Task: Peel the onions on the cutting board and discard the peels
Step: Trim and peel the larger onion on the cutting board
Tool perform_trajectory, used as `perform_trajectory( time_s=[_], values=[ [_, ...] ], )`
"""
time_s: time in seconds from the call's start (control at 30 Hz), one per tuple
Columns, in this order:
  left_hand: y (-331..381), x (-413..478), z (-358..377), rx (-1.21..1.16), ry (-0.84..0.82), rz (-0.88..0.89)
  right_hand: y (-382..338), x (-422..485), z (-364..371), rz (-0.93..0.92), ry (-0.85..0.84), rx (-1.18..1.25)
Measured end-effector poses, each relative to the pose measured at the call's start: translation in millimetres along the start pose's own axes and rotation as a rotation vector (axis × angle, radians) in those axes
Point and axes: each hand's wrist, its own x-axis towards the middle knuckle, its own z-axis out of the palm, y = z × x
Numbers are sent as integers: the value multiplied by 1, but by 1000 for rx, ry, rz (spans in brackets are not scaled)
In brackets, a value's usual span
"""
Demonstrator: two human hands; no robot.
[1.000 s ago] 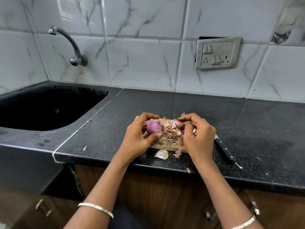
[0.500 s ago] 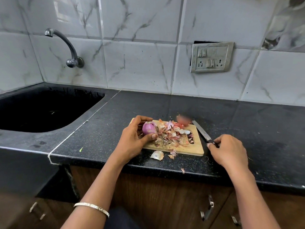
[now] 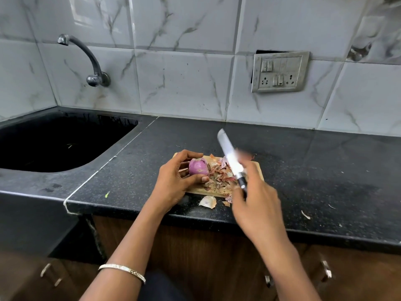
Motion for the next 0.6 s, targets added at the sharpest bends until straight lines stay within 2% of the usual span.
perform_trajectory(
  time_s=[0.17,0.4,0.6],
  values=[
    [2,-1,1,14,9,16,-7,-12,15,-20,5,-22],
    [4,-1,0,47,19,14,0,-7,26,-53,-37,83],
    [3,0,1,57,21,28,-5,-4,29,-127,-65,45]
  ],
)
